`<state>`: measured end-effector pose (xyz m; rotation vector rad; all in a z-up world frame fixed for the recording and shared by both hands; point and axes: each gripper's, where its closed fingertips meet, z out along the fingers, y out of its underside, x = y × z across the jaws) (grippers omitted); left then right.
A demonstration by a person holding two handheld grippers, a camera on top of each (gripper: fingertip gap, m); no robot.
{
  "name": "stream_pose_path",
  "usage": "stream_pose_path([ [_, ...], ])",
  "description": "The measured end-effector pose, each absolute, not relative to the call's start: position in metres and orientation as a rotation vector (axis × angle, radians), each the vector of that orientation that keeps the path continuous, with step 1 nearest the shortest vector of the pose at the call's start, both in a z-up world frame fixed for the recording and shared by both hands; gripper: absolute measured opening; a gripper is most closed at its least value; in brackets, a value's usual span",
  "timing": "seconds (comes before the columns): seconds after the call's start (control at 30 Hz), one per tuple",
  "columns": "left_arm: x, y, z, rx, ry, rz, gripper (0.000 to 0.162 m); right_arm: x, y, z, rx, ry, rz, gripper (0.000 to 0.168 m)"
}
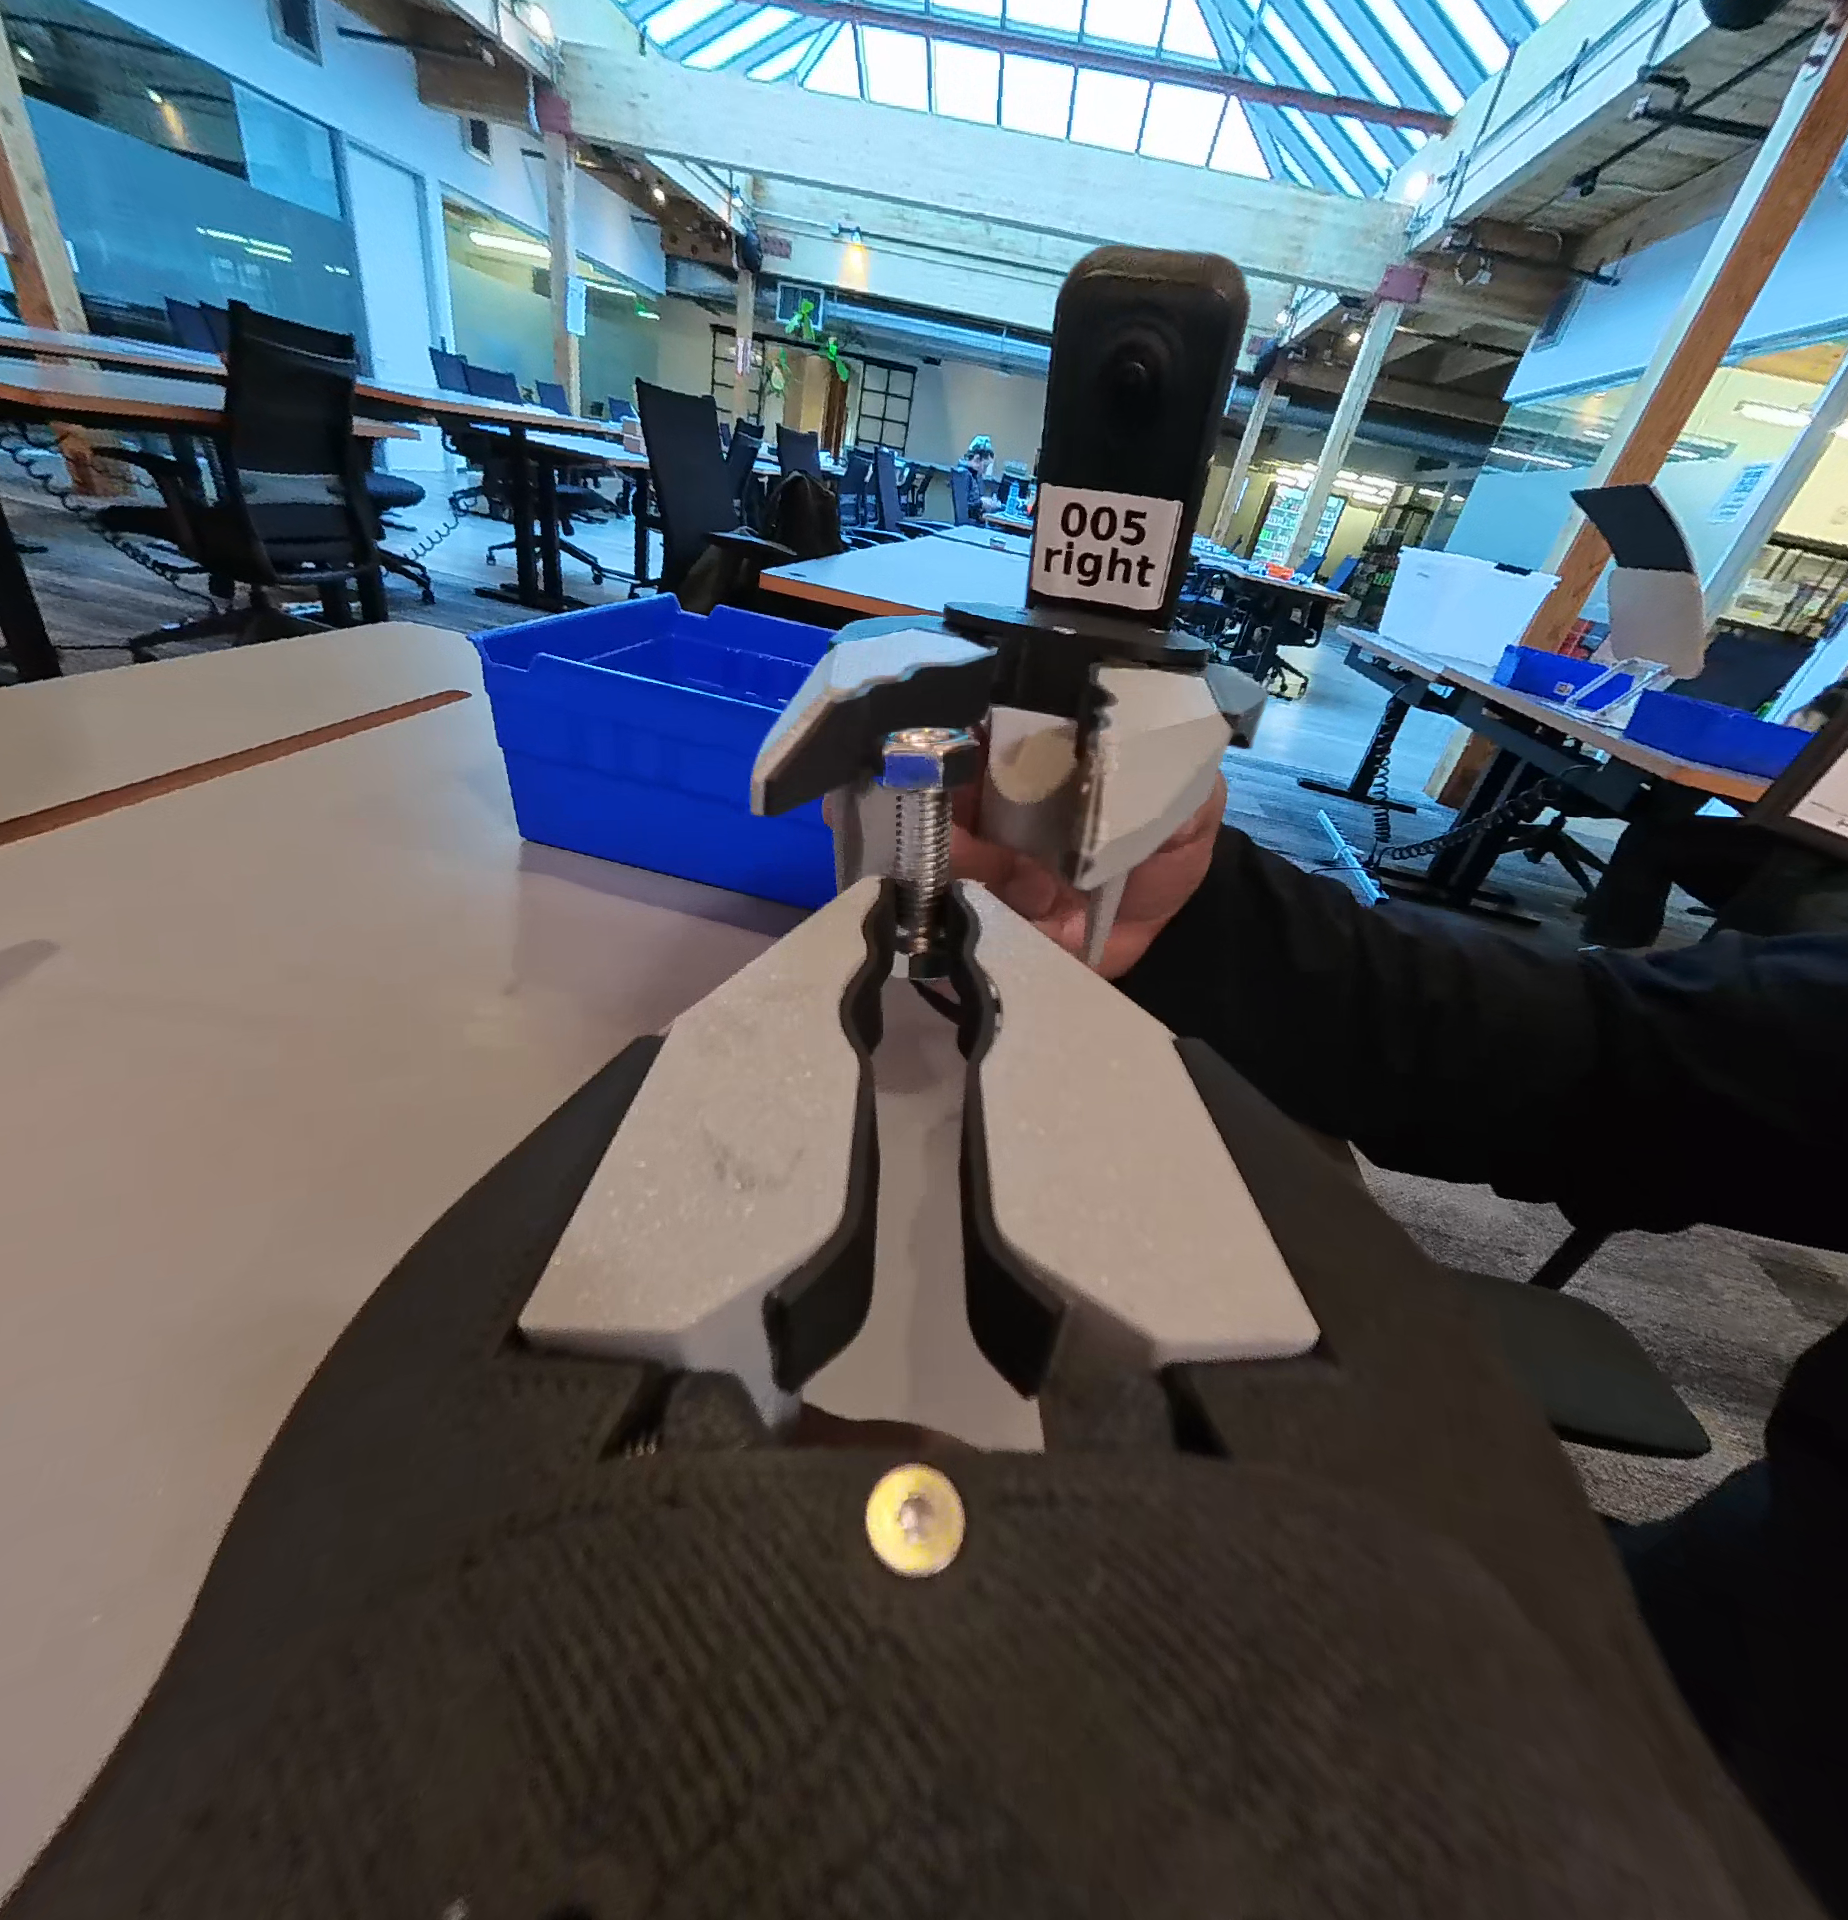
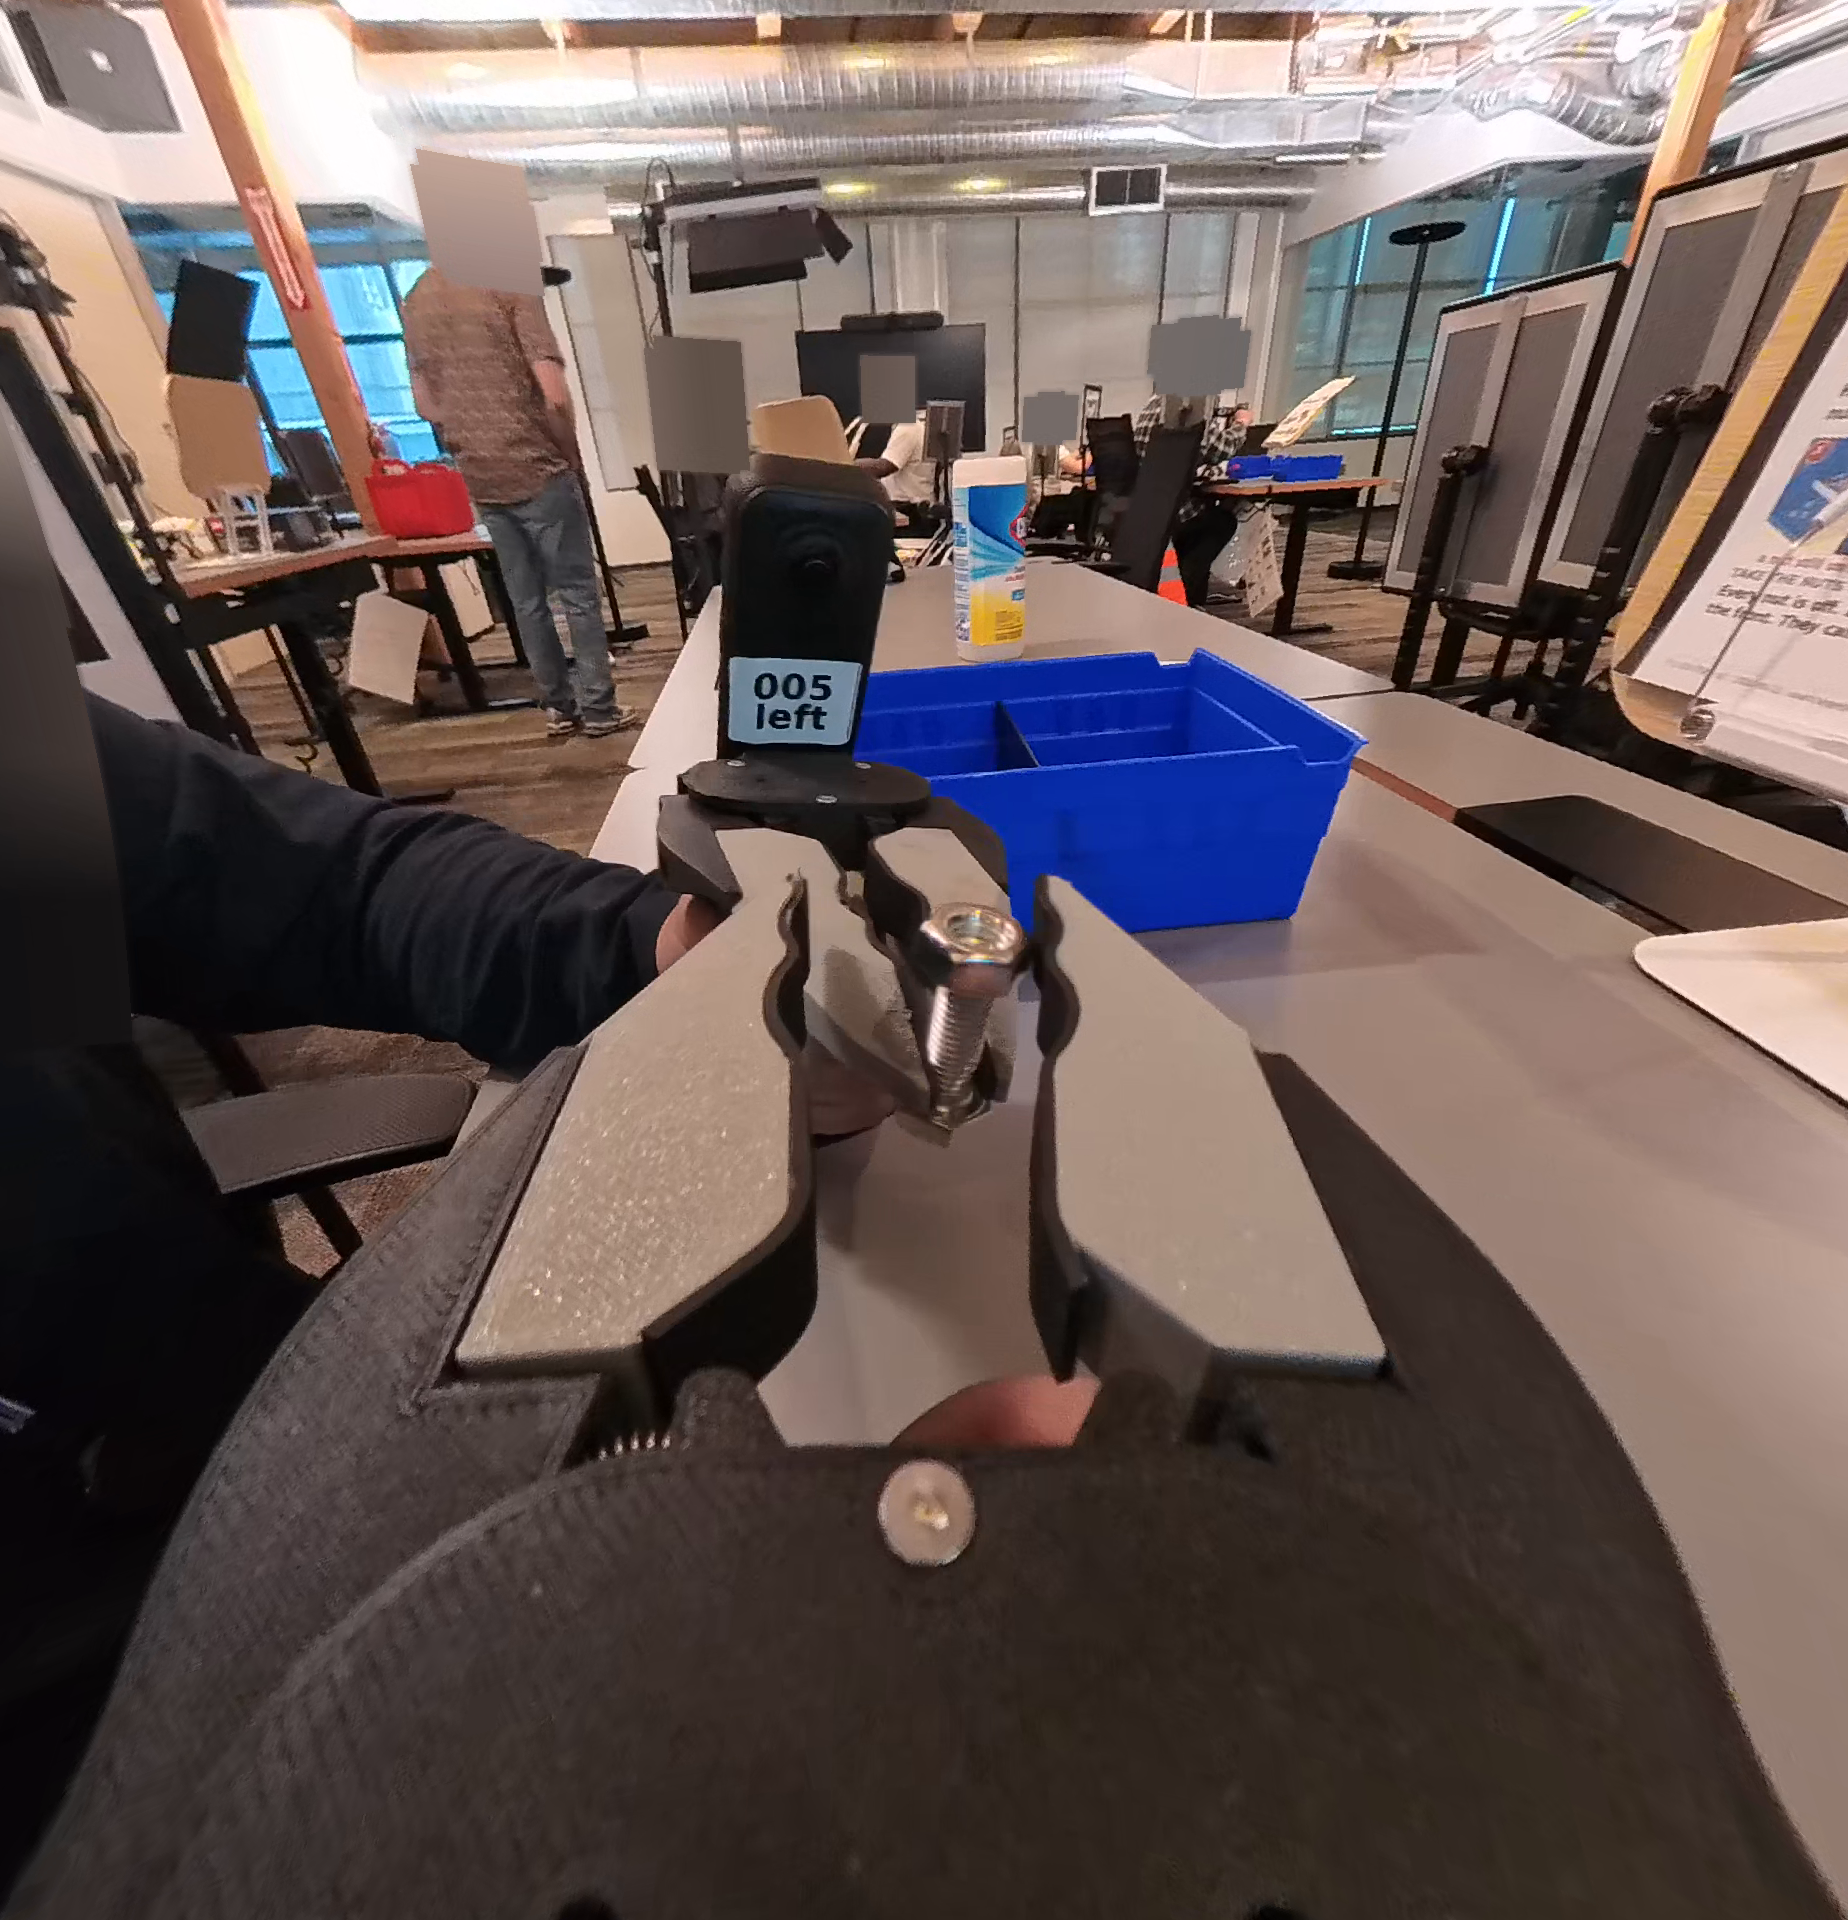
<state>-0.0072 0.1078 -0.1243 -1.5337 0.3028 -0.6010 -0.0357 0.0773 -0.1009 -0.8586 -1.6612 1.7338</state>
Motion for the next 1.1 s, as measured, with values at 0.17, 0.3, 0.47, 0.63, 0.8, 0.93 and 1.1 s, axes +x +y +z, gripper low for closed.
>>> stream_pose_path([
  [0.17, -0.01, 0.108, -0.124, -1.531, 0.293, -0.589, 0.007, -0.031, 0.082, -0.1, -0.864, -1.638, 1.718, 0.039],
  [0.3, -0.012, 0.109, -0.123, -1.529, 0.284, -0.587, 0.007, -0.022, 0.09, -0.099, -0.872, -1.611, 1.716, 0.037],
  [0.47, -0.011, 0.108, -0.123, -1.528, 0.294, -0.578, 0.007, -0.019, 0.099, -0.094, -0.876, -1.57, 1.718, 0.036],
  [0.63, -0.007, 0.107, -0.124, -1.531, 0.309, -0.58, 0.007, -0.029, 0.086, -0.093, -0.851, -1.626, 1.734, 0.039],
  [0.8, -0.009, 0.107, -0.123, -1.526, 0.308, -0.568, 0.007, -0.03, 0.078, -0.097, -0.846, -1.661, 1.737, 0.041],
  [0.93, -0.011, 0.107, -0.121, -1.522, 0.301, -0.567, 0.007, -0.015, 0.09, -0.097, -0.862, -1.62, 1.734, 0.038],
  [1.1, -0.01, 0.107, -0.12, -1.519, 0.305, -0.572, 0.007, -0.016, 0.097, -0.094, -0.889, -1.587, 1.737, 0.039],
])
